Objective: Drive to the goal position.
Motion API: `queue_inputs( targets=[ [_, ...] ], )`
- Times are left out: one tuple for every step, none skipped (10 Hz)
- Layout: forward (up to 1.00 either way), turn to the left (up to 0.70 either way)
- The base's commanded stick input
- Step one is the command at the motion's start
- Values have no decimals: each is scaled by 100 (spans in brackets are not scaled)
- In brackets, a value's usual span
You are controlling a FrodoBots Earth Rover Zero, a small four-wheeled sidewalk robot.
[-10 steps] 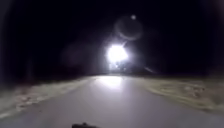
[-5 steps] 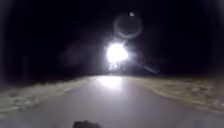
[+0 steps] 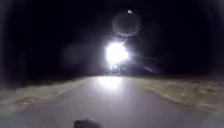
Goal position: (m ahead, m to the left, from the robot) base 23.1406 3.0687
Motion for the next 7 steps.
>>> queue_inputs(
  targets=[
    [85, 0],
    [85, 0],
    [85, 0],
    [85, 0],
    [85, 0],
    [85, 0],
    [85, 0]
  ],
)
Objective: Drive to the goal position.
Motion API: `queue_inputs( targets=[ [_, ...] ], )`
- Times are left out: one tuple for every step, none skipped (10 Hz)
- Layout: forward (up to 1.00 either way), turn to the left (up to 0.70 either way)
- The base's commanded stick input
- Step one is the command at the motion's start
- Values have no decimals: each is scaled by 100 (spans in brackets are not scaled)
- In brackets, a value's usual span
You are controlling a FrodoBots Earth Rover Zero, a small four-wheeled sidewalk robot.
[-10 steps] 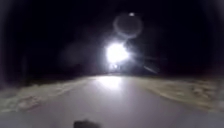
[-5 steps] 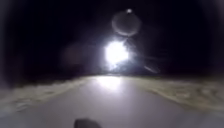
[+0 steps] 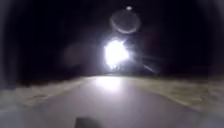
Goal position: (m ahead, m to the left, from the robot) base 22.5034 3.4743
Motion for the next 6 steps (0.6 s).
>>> queue_inputs(
  targets=[
    [85, 0],
    [85, 0],
    [85, 0],
    [85, 0],
    [85, 0],
    [85, 0]
  ],
)
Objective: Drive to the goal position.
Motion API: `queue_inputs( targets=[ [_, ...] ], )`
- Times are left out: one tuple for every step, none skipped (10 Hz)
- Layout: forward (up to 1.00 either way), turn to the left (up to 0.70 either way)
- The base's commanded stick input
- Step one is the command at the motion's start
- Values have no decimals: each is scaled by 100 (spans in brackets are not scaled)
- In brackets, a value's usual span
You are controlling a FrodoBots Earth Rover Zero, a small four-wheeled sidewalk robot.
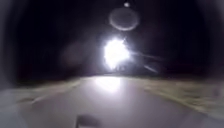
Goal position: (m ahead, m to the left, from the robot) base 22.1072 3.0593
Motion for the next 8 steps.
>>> queue_inputs(
  targets=[
    [85, 0],
    [85, 0],
    [85, 0],
    [85, 0],
    [85, 0],
    [85, 0],
    [85, 0],
    [85, 0]
  ],
)
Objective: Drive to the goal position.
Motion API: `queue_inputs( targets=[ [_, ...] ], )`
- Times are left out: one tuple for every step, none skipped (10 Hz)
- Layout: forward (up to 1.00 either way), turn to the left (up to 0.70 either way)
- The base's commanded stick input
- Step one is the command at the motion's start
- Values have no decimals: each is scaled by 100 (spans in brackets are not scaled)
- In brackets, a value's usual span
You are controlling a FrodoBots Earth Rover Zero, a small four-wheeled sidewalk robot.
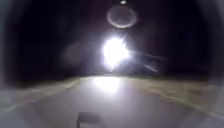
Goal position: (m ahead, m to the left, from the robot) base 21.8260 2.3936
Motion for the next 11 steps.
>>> queue_inputs(
  targets=[
    [85, 0],
    [85, 0],
    [85, 0],
    [85, 0],
    [85, 5],
    [85, 18],
    [85, 34],
    [85, 34],
    [85, 30],
    [85, 0],
    [85, 0]
  ],
)
